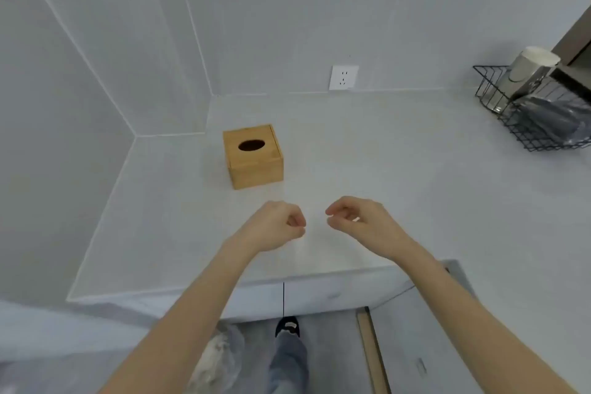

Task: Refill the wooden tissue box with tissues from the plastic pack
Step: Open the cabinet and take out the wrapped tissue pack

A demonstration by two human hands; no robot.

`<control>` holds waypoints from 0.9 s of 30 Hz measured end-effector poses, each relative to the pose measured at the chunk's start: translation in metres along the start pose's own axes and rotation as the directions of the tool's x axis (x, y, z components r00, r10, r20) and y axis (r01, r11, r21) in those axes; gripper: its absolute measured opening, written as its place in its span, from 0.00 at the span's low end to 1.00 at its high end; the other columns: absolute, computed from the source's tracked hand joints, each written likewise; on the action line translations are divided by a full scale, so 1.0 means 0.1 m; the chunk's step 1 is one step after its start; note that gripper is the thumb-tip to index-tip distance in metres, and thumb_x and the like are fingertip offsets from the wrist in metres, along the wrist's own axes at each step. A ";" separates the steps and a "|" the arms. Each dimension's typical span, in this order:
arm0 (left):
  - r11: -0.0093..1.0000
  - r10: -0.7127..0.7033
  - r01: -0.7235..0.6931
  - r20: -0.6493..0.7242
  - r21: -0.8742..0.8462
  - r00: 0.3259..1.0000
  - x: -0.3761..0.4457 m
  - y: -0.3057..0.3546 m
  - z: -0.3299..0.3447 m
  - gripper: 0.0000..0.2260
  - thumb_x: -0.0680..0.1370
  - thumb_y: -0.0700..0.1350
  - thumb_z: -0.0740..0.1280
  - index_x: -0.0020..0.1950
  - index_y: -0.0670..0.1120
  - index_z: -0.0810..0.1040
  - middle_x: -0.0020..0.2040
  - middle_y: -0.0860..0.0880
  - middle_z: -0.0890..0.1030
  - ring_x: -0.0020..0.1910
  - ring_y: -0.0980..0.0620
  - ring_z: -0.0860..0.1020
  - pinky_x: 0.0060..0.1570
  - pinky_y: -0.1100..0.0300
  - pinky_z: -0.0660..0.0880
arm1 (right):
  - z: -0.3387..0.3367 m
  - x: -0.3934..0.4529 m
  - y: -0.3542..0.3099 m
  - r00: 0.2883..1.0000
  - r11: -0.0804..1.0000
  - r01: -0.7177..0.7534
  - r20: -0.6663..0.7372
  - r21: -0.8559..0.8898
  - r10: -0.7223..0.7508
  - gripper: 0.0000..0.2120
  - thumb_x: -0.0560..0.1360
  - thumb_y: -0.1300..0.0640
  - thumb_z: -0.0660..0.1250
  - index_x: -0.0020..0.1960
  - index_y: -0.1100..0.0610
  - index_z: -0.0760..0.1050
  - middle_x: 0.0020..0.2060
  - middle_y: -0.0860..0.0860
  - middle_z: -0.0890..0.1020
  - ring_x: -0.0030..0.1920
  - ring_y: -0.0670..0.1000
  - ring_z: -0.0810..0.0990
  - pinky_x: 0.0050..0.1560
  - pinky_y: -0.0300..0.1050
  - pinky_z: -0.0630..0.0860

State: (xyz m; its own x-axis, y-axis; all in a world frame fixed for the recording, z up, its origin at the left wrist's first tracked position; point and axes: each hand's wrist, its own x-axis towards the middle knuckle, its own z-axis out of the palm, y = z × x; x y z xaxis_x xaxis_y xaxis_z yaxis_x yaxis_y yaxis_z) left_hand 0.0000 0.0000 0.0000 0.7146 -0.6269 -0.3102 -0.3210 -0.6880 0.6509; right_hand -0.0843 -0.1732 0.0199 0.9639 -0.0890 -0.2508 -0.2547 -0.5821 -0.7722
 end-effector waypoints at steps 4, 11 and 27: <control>0.993 -0.080 0.084 -0.057 0.081 0.995 -0.26 -0.29 0.40 0.11 0.76 0.43 0.63 0.57 0.43 0.78 0.60 0.46 0.78 0.60 0.48 0.74 0.59 0.58 0.69 | 0.49 -0.34 0.35 0.994 0.994 -0.053 -0.087 0.096 0.062 0.07 0.76 0.57 0.64 0.52 0.54 0.77 0.43 0.45 0.80 0.45 0.40 0.76 0.46 0.35 0.71; 0.967 -0.021 0.056 -0.139 0.250 0.990 -0.54 -0.66 1.02 0.19 0.80 0.46 0.56 0.71 0.45 0.65 0.75 0.48 0.60 0.75 0.50 0.55 0.72 0.55 0.54 | 1.19 -0.61 0.92 0.990 0.990 -0.121 -0.059 0.074 0.125 0.11 0.79 0.58 0.58 0.58 0.54 0.75 0.55 0.46 0.79 0.54 0.42 0.76 0.51 0.32 0.68; 0.835 0.251 -0.093 -0.225 0.542 0.941 -0.51 -1.23 1.59 0.26 0.77 0.49 0.53 0.73 0.42 0.57 0.74 0.45 0.61 0.74 0.49 0.55 0.71 0.50 0.49 | 2.07 -0.15 1.52 0.993 0.828 -0.004 -0.098 -0.561 -0.062 0.28 0.75 0.54 0.53 0.73 0.63 0.58 0.72 0.59 0.65 0.73 0.58 0.62 0.71 0.54 0.49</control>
State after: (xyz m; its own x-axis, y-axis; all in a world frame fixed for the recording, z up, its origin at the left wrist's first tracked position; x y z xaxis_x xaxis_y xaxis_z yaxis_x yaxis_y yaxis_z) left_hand -0.0955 0.0583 -0.1740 0.7319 -0.6808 0.0271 -0.6716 -0.7142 0.1972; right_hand -0.1536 -0.0930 -0.2148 0.9807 -0.1321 -0.1441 -0.1716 -0.9349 -0.3107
